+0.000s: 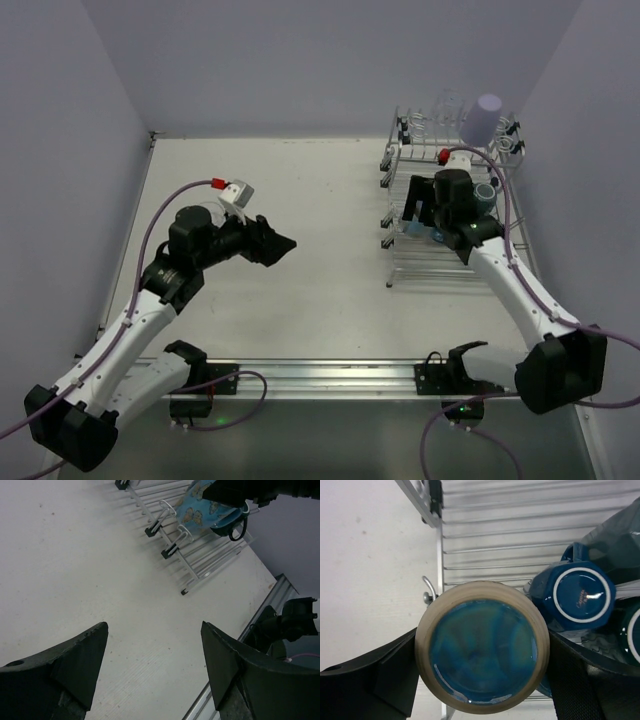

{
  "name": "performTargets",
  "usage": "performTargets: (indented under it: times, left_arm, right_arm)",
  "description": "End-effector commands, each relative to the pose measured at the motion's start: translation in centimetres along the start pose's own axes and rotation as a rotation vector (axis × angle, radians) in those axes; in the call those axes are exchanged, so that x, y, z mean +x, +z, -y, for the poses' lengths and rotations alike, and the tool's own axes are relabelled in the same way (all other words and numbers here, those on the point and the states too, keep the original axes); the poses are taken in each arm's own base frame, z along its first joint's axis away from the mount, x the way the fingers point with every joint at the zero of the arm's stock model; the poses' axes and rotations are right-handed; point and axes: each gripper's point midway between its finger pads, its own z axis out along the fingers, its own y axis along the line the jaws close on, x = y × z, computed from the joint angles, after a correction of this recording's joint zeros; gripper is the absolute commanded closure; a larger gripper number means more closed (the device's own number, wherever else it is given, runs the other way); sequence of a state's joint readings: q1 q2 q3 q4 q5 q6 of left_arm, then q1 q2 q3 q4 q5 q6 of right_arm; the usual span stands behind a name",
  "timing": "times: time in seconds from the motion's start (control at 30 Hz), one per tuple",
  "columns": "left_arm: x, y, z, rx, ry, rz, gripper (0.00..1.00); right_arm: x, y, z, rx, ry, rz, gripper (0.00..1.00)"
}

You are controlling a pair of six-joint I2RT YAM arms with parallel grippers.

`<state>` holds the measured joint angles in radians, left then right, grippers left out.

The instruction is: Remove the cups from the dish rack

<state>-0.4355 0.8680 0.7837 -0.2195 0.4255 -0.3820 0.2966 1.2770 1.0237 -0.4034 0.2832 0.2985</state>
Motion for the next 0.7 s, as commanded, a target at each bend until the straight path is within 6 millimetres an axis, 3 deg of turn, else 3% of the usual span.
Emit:
performTargets:
  times: [0.0, 0.07, 0.1, 0.17, 0.2, 0.33, 0.43, 0.5, 0.67]
  left_arm:
    - [-0.8, 0.4, 2.7, 0.143, -0.062, 0.032, 0.21]
    - [-0.6, 0.6, 3.3, 0.183, -0.119, 0.033, 0.22]
    - [-1.6, 0.6, 4.3, 0.238, -0.106, 0.076, 0.23]
    - [-1.0, 1.1, 4.7, 0.28, -0.17, 0.07, 0.25]
    - [-1.7, 1.0, 5.7, 0.337, -0.156, 0.101, 0.25]
    - [-1.7, 1.9, 7.4, 0.433, -0.194, 0.112, 0.25]
    - [-1.6, 2.8, 8.3, 0.479, -0.214, 0.114, 0.25]
    - [-1.5, 3.5, 8.3, 0.483, -0.226, 0.118, 0.25]
    - [-0.6, 4.8, 8.2, 0.493, -0.268, 0.104, 0.26]
  right_arm:
    - [-8.3, -5.3, -2.0, -0.139, 0.118, 0.319, 0.54]
    - [-8.8, -7.2, -2.5, -0.192, 0.146, 0.358, 0.54]
    - [-8.9, -8.0, -2.9, -0.223, 0.157, 0.367, 0.54]
    - [-8.8, -9.7, -4.0, -0.315, 0.204, 0.395, 0.54]
    - [-7.5, -10.0, -5.3, -0.397, 0.205, 0.365, 0.54]
    - [-6.8, -14.2, -10.0, -0.746, 0.33, 0.353, 0.54]
    - [-5.1, -17.0, -12.5, -0.964, 0.386, 0.296, 0.54]
    - [-5.4, -19.0, -13.8, -1.077, 0.397, 0.311, 0.54]
    - [-3.7, -20.6, -16.4, -1.23, 0.419, 0.229, 0.54]
